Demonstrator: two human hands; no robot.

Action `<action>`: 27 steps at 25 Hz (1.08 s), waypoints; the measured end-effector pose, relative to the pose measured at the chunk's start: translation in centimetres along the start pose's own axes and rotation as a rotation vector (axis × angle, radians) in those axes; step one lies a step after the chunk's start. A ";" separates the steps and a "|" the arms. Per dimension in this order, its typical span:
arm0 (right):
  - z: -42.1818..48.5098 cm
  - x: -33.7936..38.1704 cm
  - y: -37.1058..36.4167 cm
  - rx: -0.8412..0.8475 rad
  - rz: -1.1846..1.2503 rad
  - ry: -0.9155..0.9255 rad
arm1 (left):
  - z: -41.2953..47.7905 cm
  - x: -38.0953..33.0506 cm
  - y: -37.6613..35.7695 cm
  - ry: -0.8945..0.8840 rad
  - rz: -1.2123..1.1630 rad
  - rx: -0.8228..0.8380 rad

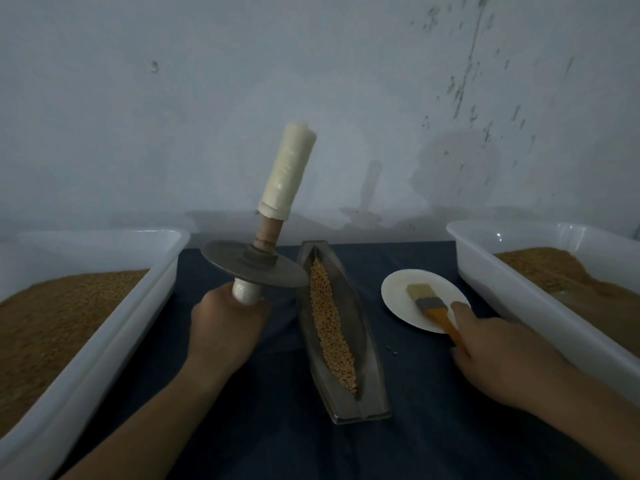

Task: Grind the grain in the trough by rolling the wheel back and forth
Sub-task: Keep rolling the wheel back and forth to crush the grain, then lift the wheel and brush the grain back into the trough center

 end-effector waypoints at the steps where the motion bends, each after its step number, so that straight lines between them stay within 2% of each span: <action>1: 0.2 0.2 0.3 0.022 -0.019 -0.009 | -0.2 0.0 0.0 -0.016 -0.006 0.004; 4: 0.9 0.4 2.8 -0.061 -0.081 -0.041 | -0.5 0.0 -0.2 -0.040 -0.023 0.017; 8: 0.5 2.7 9.6 -0.570 0.045 0.183 | 0.0 0.2 -0.1 0.004 -0.074 0.002; 9: 0.8 4.0 10.9 -0.622 0.061 0.257 | 0.1 0.3 0.1 0.019 -0.094 -0.002; 11: 2.3 7.3 12.3 -0.586 0.003 0.366 | 0.1 0.4 0.3 0.036 -0.140 -0.004; 14: 4.9 11.8 12.2 -0.503 -0.105 0.427 | 0.0 0.6 0.4 0.019 -0.165 -0.003; 22: 7.4 14.6 10.0 -0.494 -0.285 0.315 | 0.0 0.6 -0.1 -0.035 -0.117 0.012; 27: 6.4 14.5 8.7 -0.432 -0.191 0.374 | 0.3 0.9 0.0 0.000 -0.157 0.018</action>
Point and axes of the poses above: each hand's wrist, its own z-axis towards the middle knuckle, its own y-axis out of the back of the hand, x = y × z, the point moved 3 cm from there along z, towards the middle knuckle, and after that the axes turned 4 degrees about -z, right-handed, at the moved point
